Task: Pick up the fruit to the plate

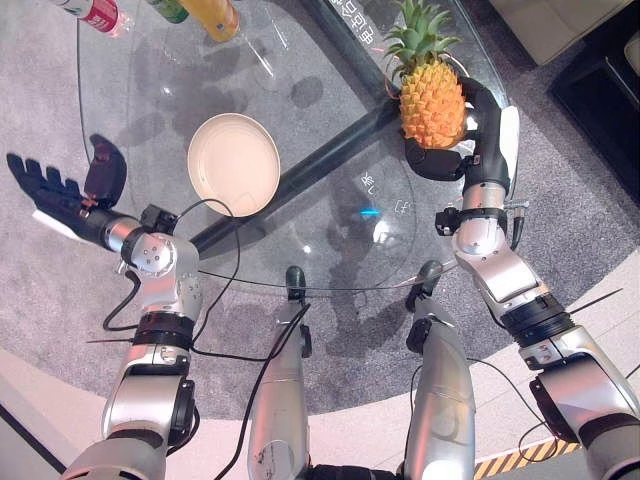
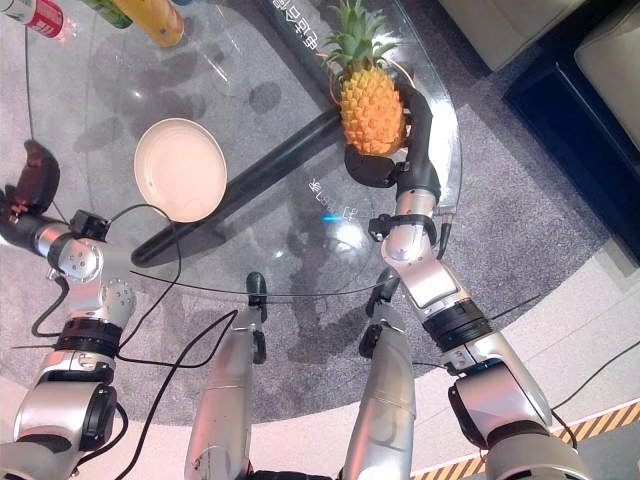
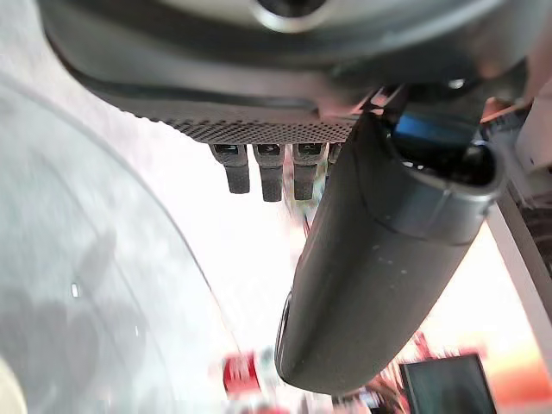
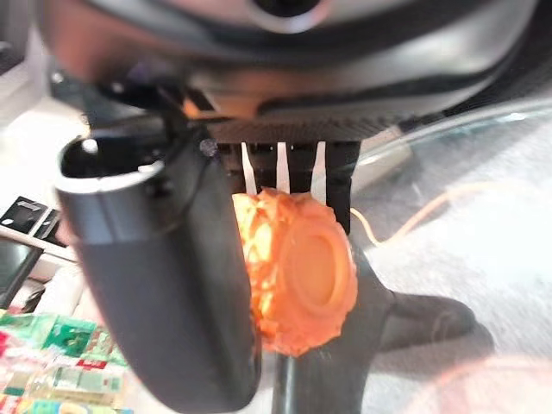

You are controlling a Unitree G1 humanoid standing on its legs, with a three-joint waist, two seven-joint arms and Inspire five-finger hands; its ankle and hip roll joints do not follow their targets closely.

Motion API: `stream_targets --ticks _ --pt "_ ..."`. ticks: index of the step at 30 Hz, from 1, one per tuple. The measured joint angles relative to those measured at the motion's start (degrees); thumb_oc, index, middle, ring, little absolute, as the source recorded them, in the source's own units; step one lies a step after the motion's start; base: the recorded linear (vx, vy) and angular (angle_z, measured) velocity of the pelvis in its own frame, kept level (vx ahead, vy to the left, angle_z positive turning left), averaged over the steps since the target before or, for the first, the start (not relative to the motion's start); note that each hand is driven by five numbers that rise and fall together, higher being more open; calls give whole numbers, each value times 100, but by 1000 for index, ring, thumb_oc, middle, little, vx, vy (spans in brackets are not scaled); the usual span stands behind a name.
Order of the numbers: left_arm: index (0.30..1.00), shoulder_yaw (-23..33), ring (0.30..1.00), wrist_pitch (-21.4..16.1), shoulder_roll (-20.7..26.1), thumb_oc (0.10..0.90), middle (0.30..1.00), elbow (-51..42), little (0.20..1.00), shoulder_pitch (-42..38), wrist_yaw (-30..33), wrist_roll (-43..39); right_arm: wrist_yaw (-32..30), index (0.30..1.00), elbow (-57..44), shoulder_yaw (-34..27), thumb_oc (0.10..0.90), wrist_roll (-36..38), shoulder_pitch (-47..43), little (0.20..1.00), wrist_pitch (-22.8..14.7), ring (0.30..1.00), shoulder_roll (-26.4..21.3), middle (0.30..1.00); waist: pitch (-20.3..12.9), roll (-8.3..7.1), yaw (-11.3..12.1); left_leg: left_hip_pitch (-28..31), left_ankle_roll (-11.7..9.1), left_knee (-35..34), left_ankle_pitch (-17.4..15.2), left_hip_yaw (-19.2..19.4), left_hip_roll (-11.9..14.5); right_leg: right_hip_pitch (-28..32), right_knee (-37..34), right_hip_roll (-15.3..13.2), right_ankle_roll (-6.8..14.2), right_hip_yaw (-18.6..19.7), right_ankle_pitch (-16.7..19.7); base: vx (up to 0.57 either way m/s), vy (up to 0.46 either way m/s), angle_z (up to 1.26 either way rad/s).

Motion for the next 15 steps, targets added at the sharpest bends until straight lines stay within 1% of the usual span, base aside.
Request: stream_targets --ticks 3,8,13,15 --pt "900 -88 900 0 -11 800 900 -12 900 -63 -114 48 0 300 -1 0 100 -161 0 200 -103 300 4 300 1 -3 -55 0 0 3 0 0 -2 0 1 0 -3 2 3 0 0 0" --pt "900 -119 900 0 -63 800 900 -250 900 -68 -601 38 1 300 -1 -10 100 -318 3 200 -226 300 6 300 5 -12 -82 -1 -1 -3 1 5 14 -12 1 20 -6 5 5 0 0 0" --pt "900 -159 900 27 -166 800 900 -588 900 -71 -1390 -205 7 300 -11 -78 100 -476 4 200 -441 300 49 300 6 -13 -84 -14 0 -9 0 13 11 -29 0 16 -6 8 5 0 0 0" --pt "900 -298 900 113 -184 800 900 -723 900 -72 -1729 -355 17 300 -157 -131 100 -512 20 200 -509 300 79 300 6 -13 -84 -25 0 -9 0 12 10 -40 0 16 -6 8 5 0 0 0"
